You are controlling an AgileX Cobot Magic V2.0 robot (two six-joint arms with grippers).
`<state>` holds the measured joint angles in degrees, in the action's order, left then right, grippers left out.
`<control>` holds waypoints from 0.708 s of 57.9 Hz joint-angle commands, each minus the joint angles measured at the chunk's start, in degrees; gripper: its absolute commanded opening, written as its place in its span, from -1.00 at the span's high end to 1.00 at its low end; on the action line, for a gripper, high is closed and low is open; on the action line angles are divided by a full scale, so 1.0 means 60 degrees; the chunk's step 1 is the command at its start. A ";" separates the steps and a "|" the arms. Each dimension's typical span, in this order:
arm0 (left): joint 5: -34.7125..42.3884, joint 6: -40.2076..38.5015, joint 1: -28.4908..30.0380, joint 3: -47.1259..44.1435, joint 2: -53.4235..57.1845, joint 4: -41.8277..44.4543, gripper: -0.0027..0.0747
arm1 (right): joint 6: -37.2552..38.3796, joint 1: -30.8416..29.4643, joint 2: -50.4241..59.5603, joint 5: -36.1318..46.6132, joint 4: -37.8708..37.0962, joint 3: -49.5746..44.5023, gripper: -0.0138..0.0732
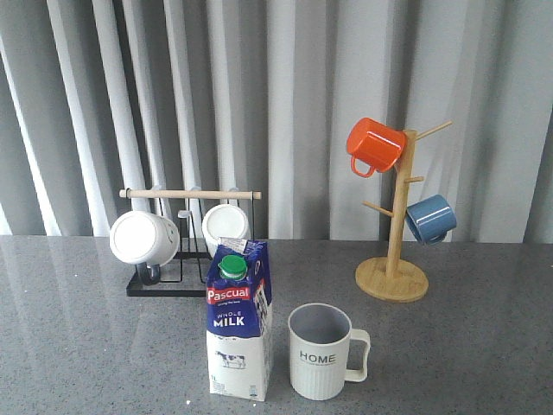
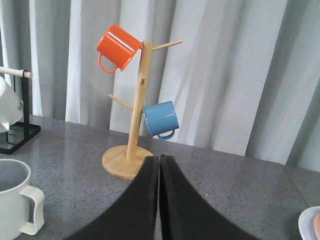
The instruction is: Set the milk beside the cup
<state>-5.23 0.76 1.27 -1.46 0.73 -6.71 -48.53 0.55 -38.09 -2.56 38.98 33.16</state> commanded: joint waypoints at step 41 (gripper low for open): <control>0.0684 -0.0031 -0.0019 0.0156 0.0096 0.0001 0.95 | 0.0100 -0.0026 0.0520 0.0427 -0.2503 0.0261 0.69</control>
<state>-5.23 0.76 1.27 -1.46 0.73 -6.71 -48.57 0.55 -35.84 -2.74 26.73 33.16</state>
